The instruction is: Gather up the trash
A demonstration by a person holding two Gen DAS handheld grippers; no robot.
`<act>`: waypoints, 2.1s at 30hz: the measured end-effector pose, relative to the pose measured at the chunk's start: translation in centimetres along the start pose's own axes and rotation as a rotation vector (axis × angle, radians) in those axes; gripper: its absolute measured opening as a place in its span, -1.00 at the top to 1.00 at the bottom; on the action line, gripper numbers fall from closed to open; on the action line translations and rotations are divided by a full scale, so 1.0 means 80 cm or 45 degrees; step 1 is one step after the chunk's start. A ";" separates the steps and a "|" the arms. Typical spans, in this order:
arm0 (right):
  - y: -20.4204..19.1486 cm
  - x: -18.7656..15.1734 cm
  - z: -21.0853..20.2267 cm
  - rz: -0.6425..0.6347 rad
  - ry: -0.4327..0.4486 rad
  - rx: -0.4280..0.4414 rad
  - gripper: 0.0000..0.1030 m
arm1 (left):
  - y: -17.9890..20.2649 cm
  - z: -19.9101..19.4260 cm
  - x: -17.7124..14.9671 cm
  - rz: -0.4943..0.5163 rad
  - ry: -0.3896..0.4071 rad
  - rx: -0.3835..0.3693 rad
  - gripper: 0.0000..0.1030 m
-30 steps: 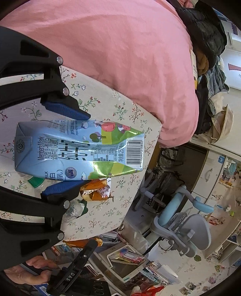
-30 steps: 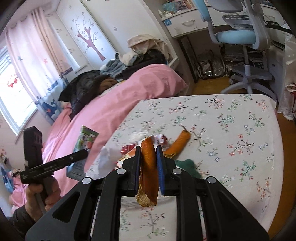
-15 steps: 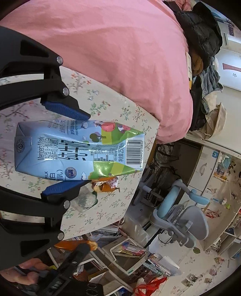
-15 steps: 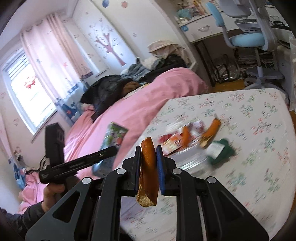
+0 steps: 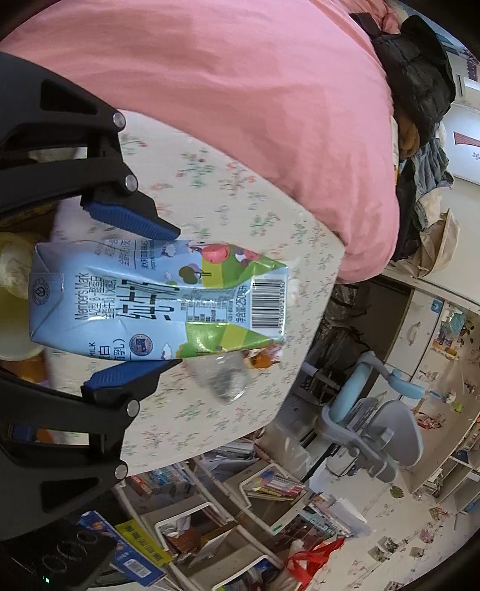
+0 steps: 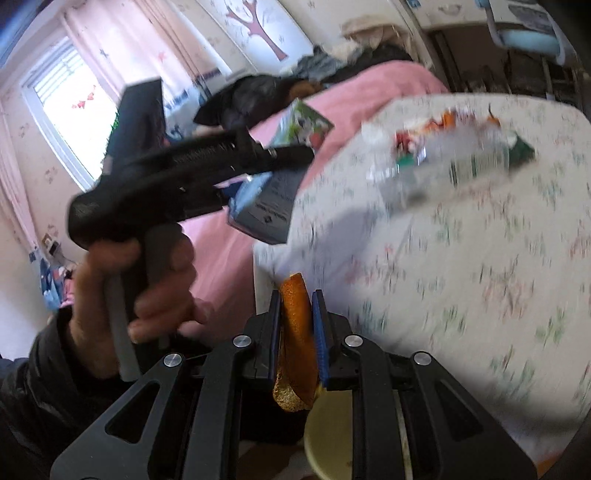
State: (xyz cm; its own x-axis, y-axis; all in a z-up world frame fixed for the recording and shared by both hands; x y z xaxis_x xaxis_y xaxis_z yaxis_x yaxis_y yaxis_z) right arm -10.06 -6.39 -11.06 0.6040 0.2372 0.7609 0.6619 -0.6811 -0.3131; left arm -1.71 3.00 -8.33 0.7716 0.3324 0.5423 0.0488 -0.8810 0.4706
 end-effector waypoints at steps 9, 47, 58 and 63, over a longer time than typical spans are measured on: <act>0.016 -0.030 -0.038 0.141 0.018 -0.098 0.04 | 0.002 -0.004 -0.062 0.052 -0.098 0.022 -0.16; 0.076 -0.037 -0.083 0.271 0.185 -0.304 -0.07 | 0.023 -0.021 -0.168 0.318 -0.049 0.229 -0.51; 0.079 -0.038 -0.083 0.268 0.190 -0.314 -0.09 | 0.016 -0.029 -0.157 0.259 0.013 0.244 -0.60; 0.079 -0.037 -0.084 0.267 0.191 -0.322 -0.12 | 0.014 -0.031 -0.153 0.252 0.046 0.254 -0.67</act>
State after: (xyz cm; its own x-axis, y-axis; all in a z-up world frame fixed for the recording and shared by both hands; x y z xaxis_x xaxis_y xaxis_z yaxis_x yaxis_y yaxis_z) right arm -10.62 -16.05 -11.49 0.6308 -0.0170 0.7757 0.3885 -0.8585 -0.3347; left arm -12.69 -1.20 -12.68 0.7555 0.1557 0.6364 0.0259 -0.9777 0.2086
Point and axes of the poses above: each gripper's, at about its wrist camera, not at the fingertips, and z roughly the way its jaws point, y to its right, x to its top, the point moved 6 cm from there along z, roughly the way its jaws point, and after that the axes turned 13 degrees about -z, right-handed, at the moved point
